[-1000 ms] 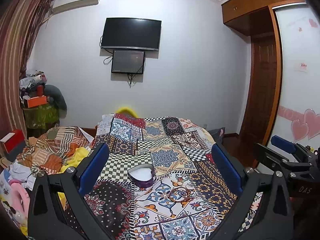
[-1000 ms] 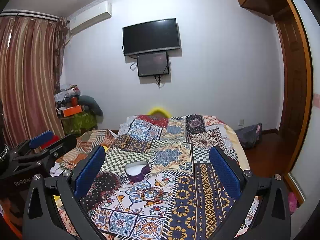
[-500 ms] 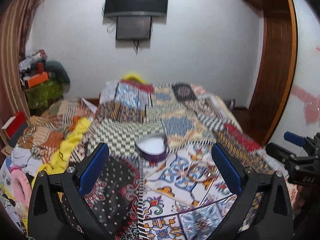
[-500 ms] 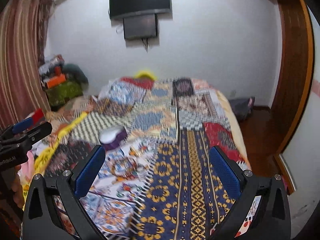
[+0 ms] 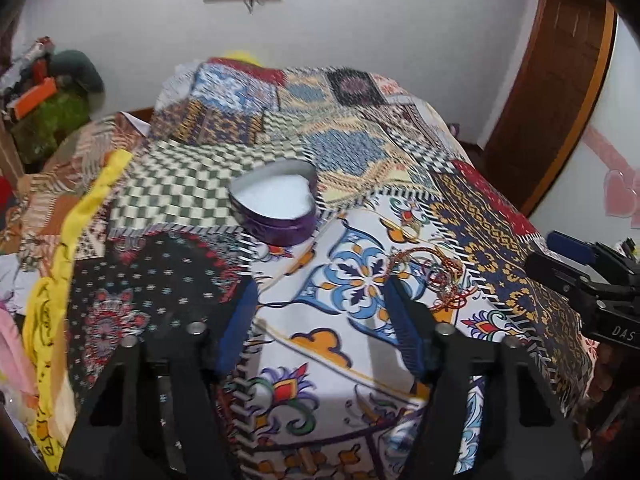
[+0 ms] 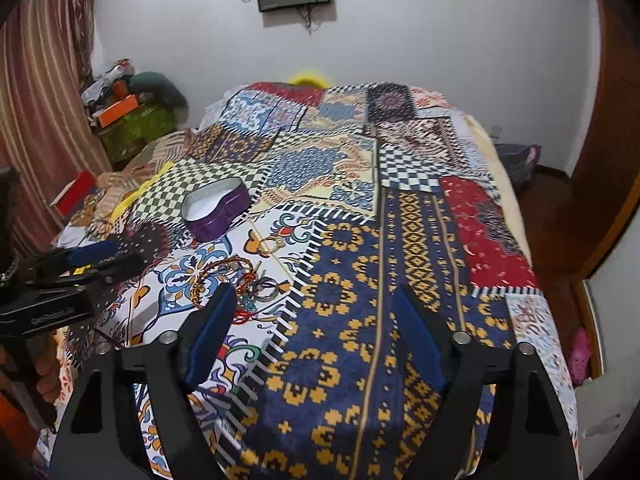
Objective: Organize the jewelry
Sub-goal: 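Move both tools down toward the jewelry scattered beside the purple heart box, then grasp the red-gold braided bracelet with the left tool while the right tool grasps a small pendant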
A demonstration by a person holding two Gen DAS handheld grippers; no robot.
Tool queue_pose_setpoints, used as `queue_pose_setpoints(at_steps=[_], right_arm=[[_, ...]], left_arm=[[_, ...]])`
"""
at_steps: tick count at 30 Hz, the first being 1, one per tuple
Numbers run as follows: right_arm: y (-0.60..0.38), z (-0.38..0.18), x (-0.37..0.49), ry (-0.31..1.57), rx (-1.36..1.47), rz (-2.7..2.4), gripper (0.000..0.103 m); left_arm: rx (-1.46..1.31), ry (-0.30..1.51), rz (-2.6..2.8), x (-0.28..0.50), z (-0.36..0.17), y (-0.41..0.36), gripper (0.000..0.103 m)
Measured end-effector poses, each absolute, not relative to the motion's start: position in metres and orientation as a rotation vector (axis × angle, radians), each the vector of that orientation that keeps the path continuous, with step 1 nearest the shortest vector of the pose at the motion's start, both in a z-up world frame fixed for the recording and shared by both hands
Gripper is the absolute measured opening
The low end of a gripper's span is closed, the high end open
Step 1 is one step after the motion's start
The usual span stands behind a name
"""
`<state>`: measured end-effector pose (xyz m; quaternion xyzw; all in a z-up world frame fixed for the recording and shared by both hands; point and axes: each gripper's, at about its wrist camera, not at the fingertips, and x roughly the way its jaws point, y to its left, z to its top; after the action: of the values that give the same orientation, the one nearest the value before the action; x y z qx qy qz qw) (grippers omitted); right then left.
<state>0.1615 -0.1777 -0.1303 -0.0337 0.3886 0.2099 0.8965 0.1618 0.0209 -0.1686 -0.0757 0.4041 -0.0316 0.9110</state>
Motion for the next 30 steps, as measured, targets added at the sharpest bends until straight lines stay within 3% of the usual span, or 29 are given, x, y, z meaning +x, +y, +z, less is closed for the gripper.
queue_pose_setpoints(at_steps=[4, 9, 16, 22, 30], right_arm=[[-0.173, -0.134, 0.172, 0.83, -0.064, 0.475, 0.063], [-0.167, -0.139, 0.178, 0.849, -0.061, 0.502, 0.054], [-0.162, -0.147, 0.18, 0.879, -0.074, 0.542, 0.048], [-0.161, -0.15, 0.181, 0.895, -0.072, 0.555, 0.039], [-0.151, -0.144, 0.175, 0.895, -0.107, 0.593, 0.032]], left_arm=[[-0.181, 0.891, -0.131, 0.185, -0.184, 0.008, 0.048], [-0.165, 0.935, -0.194, 0.201, -0.194, -0.006, 0.032], [-0.148, 0.972, -0.226, 0.217, -0.205, -0.017, 0.021], [-0.109, 0.961, -0.214, 0.218, -0.207, -0.022, 0.001], [-0.15, 0.892, -0.21, 0.203, -0.188, -0.009, 0.001]])
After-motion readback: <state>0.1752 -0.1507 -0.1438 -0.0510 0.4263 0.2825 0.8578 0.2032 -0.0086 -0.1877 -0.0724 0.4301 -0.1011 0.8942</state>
